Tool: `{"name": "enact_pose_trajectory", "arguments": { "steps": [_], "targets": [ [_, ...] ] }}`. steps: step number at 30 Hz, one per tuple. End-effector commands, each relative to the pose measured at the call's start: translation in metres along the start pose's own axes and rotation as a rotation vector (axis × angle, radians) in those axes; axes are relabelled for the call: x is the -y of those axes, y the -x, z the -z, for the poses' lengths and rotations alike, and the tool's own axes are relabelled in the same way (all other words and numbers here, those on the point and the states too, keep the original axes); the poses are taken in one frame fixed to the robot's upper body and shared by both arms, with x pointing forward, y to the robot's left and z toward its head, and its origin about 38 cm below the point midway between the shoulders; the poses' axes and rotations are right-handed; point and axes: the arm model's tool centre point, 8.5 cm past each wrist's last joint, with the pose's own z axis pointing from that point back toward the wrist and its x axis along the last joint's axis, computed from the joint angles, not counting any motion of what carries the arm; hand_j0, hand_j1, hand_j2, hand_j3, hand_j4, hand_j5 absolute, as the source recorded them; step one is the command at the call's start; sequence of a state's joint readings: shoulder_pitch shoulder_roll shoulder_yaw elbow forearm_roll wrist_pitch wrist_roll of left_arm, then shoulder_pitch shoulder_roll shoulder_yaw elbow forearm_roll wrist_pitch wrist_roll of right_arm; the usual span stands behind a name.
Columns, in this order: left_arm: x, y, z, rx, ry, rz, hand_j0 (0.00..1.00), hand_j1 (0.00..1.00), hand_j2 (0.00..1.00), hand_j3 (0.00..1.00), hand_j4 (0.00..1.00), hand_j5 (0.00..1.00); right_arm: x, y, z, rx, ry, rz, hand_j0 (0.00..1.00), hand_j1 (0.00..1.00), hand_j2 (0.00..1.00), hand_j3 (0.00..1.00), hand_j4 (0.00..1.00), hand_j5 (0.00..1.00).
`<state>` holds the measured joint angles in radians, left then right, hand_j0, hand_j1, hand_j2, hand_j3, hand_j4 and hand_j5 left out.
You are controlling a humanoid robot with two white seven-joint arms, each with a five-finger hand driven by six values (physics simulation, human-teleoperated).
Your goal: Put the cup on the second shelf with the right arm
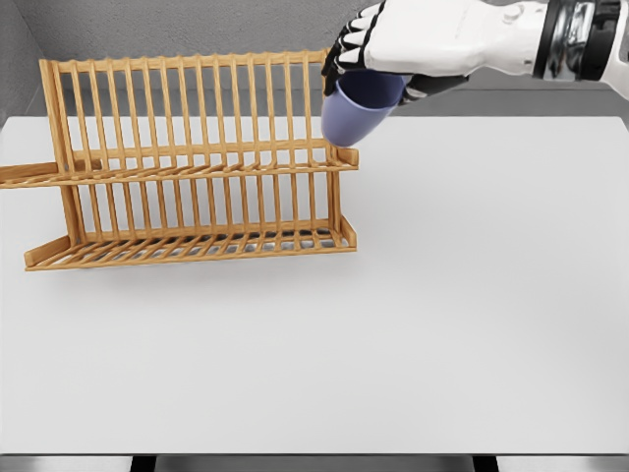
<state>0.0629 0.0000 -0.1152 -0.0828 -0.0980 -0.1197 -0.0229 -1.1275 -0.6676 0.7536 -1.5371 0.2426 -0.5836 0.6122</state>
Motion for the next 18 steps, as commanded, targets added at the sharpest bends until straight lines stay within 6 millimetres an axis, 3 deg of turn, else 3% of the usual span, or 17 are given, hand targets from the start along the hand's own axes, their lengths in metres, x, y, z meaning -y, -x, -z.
{"name": "enact_pose_trajectory", "arguments": {
  "steps": [1, 11, 18],
  "targets": [
    [0.000, 0.000, 0.000, 0.000, 0.000, -0.001, 1.00, 1.00, 1.00, 1.00, 1.00, 1.00, 0.004, -0.007, 0.006, 0.023, 0.015, -0.005, 0.65, 0.65, 0.65, 0.65, 0.65, 0.65],
    [0.000, 0.000, 0.000, 0.000, 0.000, 0.000, 1.00, 1.00, 1.00, 1.00, 1.00, 1.00, 0.007, -0.025, 0.010, 0.071, 0.012, -0.039, 0.65, 0.65, 0.65, 0.65, 0.65, 0.65],
    [0.000, 0.000, 0.000, 0.000, 0.000, -0.001, 1.00, 1.00, 1.00, 1.00, 1.00, 1.00, -0.013, -0.028, 0.018, 0.087, -0.019, -0.002, 0.66, 0.66, 0.66, 0.66, 0.66, 0.66]
  ]
}}
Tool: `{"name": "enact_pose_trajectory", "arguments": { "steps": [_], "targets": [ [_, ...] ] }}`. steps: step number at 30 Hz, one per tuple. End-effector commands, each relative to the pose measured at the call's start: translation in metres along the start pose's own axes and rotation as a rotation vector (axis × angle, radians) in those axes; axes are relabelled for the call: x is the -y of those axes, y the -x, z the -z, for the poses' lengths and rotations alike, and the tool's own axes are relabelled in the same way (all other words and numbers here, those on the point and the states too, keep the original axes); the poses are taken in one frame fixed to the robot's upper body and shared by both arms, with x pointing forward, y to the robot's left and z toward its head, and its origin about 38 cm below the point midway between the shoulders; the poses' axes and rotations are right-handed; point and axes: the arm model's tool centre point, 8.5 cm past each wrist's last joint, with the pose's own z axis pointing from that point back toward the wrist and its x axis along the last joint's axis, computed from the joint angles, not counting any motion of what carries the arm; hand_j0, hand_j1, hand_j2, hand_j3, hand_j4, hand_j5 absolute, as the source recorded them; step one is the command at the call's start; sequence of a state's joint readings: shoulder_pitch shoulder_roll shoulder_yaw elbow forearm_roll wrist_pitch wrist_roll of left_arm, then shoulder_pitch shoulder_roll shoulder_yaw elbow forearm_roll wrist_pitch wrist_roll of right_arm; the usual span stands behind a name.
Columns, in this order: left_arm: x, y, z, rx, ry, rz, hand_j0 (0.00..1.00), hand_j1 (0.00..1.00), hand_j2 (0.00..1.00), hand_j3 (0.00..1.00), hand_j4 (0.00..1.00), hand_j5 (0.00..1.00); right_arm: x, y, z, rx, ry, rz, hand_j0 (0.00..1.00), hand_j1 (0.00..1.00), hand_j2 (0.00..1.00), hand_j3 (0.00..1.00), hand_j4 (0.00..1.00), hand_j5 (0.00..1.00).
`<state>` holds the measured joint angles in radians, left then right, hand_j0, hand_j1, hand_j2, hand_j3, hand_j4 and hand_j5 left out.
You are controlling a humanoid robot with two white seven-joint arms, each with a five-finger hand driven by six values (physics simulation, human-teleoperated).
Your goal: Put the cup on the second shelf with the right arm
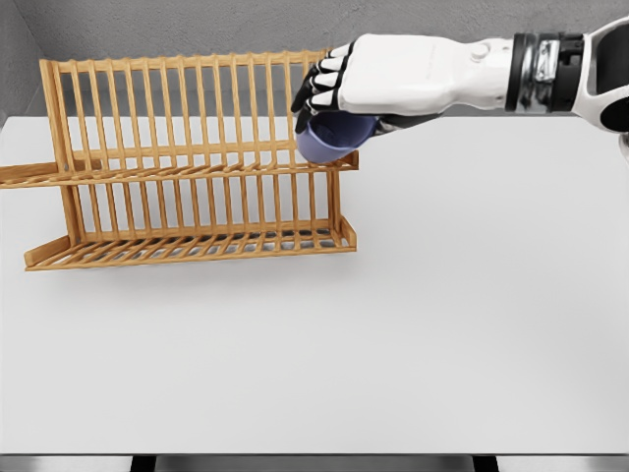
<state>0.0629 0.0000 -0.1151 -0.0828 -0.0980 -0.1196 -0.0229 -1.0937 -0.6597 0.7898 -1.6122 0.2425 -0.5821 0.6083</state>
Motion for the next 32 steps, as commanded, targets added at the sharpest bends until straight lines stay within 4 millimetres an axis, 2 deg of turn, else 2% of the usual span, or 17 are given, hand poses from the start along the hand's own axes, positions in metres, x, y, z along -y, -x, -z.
{"name": "enact_pose_trajectory", "arguments": {
  "steps": [1, 3, 5, 7, 8, 9, 14, 17, 18, 20, 21, 22, 24, 26, 28, 32],
  "targets": [
    [0.000, 0.000, 0.000, 0.000, 0.000, 0.000, 1.00, 1.00, 1.00, 1.00, 1.00, 1.00, -0.001, 0.000, 0.002, 0.001, -0.002, 0.008, 0.66, 0.66, 0.66, 0.66, 0.66, 0.66],
    [0.000, 0.000, 0.000, 0.000, 0.000, -0.001, 1.00, 1.00, 1.00, 1.00, 1.00, 1.00, -0.001, -0.001, 0.003, 0.006, 0.000, 0.007, 0.67, 0.67, 0.67, 0.67, 0.67, 0.67],
    [0.000, 0.000, 0.000, 0.000, 0.002, 0.000, 1.00, 1.00, 1.00, 1.00, 1.00, 1.00, -0.012, -0.001, 0.003, 0.005, -0.009, 0.033, 0.67, 0.67, 0.67, 0.67, 0.67, 0.67],
    [0.000, 0.000, 0.000, 0.000, 0.000, 0.000, 1.00, 1.00, 1.00, 1.00, 1.00, 1.00, -0.015, -0.002, 0.004, 0.007, -0.011, 0.038, 0.68, 0.68, 0.68, 0.68, 0.68, 0.68],
    [0.000, 0.000, 0.000, 0.000, 0.000, 0.000, 1.00, 1.00, 1.00, 1.00, 1.00, 1.00, -0.015, -0.002, 0.004, 0.006, -0.010, 0.040, 0.76, 0.76, 0.76, 0.76, 0.76, 0.76],
    [0.000, 0.000, 0.000, 0.000, 0.000, 0.000, 1.00, 1.00, 1.00, 1.00, 1.00, 1.00, -0.014, -0.002, 0.004, 0.007, -0.009, 0.038, 1.00, 1.00, 1.00, 1.00, 1.00, 1.00],
    [0.000, 0.000, 0.000, 0.000, 0.000, 0.000, 1.00, 1.00, 1.00, 1.00, 1.00, 1.00, -0.008, 0.002, 0.000, -0.008, -0.002, 0.027, 1.00, 1.00, 1.00, 1.00, 1.00, 1.00],
    [0.000, 0.000, 0.000, 0.000, 0.000, -0.001, 1.00, 1.00, 1.00, 1.00, 1.00, 1.00, 0.019, 0.015, -0.027, -0.090, 0.064, -0.027, 1.00, 1.00, 1.00, 1.00, 1.00, 1.00],
    [0.000, 0.000, 0.000, 0.000, 0.000, 0.000, 1.00, 1.00, 1.00, 1.00, 1.00, 1.00, 0.030, 0.025, -0.046, -0.145, 0.101, -0.040, 1.00, 1.00, 1.00, 1.00, 1.00, 1.00],
    [0.000, 0.000, 0.000, 0.000, 0.002, 0.000, 1.00, 1.00, 1.00, 1.00, 1.00, 1.00, 0.039, 0.049, -0.106, -0.295, 0.156, -0.035, 1.00, 1.00, 1.00, 1.00, 1.00, 1.00],
    [0.000, 0.000, 0.000, -0.001, 0.000, 0.000, 1.00, 1.00, 1.00, 1.00, 1.00, 1.00, 0.026, 0.052, -0.127, -0.342, 0.163, -0.006, 1.00, 1.00, 1.00, 1.00, 1.00, 1.00],
    [0.000, 0.000, 0.000, 0.000, 0.000, 0.000, 1.00, 1.00, 1.00, 1.00, 1.00, 1.00, 0.004, 0.053, -0.151, -0.400, 0.166, 0.041, 1.00, 1.00, 1.00, 1.00, 1.00, 1.00],
    [0.000, 0.000, 0.000, 0.000, 0.000, -0.001, 1.00, 1.00, 1.00, 1.00, 1.00, 1.00, -0.062, 0.042, -0.163, -0.430, 0.144, 0.177, 1.00, 1.00, 1.00, 1.00, 1.00, 1.00],
    [0.000, 0.000, 0.000, 0.000, 0.000, 0.000, 1.00, 1.00, 1.00, 1.00, 1.00, 1.00, -0.094, 0.036, -0.174, -0.456, 0.140, 0.247, 1.00, 1.00, 1.00, 1.00, 1.00, 1.00],
    [0.000, 0.000, 0.000, 0.000, 0.000, 0.000, 1.00, 1.00, 1.00, 1.00, 1.00, 1.00, -0.106, 0.033, -0.173, -0.458, 0.130, 0.273, 1.00, 1.00, 1.00, 1.00, 1.00, 1.00],
    [0.000, 0.000, 0.000, 0.000, 0.000, -0.001, 1.00, 1.00, 1.00, 1.00, 1.00, 1.00, -0.108, 0.032, -0.172, -0.457, 0.127, 0.275, 1.00, 1.00, 1.00, 1.00, 1.00, 1.00]
  ]
}}
